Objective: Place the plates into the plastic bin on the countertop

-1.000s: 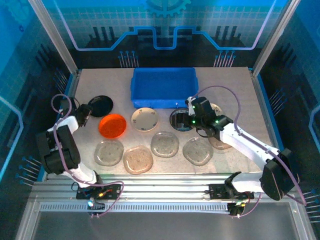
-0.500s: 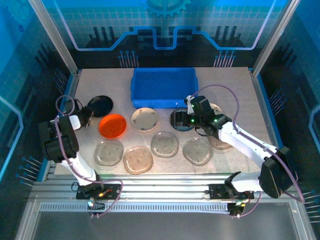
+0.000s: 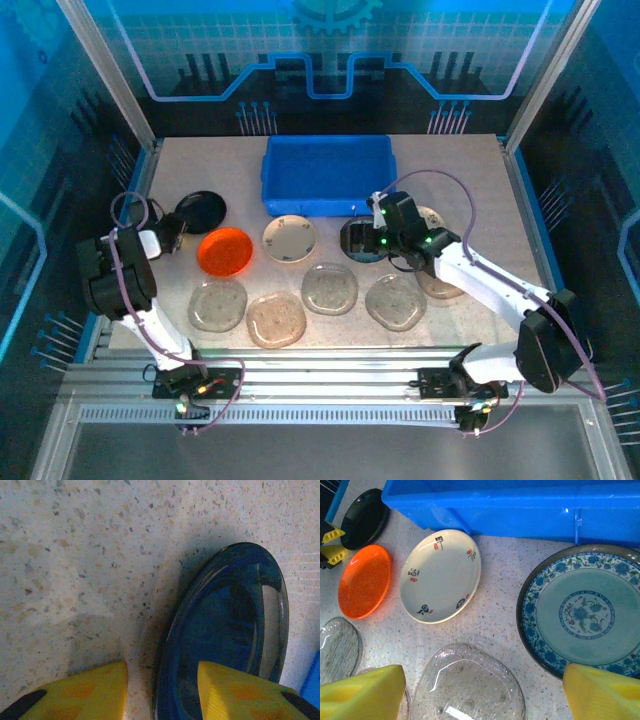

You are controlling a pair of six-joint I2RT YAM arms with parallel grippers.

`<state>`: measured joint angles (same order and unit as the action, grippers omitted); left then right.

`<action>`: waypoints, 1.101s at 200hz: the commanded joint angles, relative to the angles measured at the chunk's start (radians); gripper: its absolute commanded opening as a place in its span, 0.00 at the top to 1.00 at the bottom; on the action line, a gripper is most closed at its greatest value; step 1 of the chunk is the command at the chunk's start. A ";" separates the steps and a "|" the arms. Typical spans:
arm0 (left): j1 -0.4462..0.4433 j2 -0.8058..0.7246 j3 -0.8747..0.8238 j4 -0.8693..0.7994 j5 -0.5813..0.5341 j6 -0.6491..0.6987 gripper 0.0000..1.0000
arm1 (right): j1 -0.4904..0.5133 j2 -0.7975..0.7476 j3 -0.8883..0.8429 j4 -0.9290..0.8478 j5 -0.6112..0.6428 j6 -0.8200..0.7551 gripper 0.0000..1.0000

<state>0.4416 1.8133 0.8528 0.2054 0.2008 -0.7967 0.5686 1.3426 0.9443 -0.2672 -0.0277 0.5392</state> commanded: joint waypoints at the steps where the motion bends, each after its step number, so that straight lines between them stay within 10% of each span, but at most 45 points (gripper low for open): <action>1: -0.017 0.083 0.051 0.068 0.026 -0.009 0.61 | 0.008 0.025 0.024 0.014 -0.006 0.010 0.17; 157: -0.046 0.102 0.114 0.016 -0.001 0.031 0.99 | 0.010 0.076 0.054 0.041 -0.075 0.029 0.19; 220: -0.074 0.038 0.089 0.059 0.031 0.048 1.00 | 0.012 0.100 0.089 0.018 -0.081 0.015 0.20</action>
<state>0.3828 1.9011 0.9600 0.2203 0.1978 -0.7776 0.5694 1.4277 0.9916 -0.2432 -0.0910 0.5545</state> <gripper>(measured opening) 0.052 0.802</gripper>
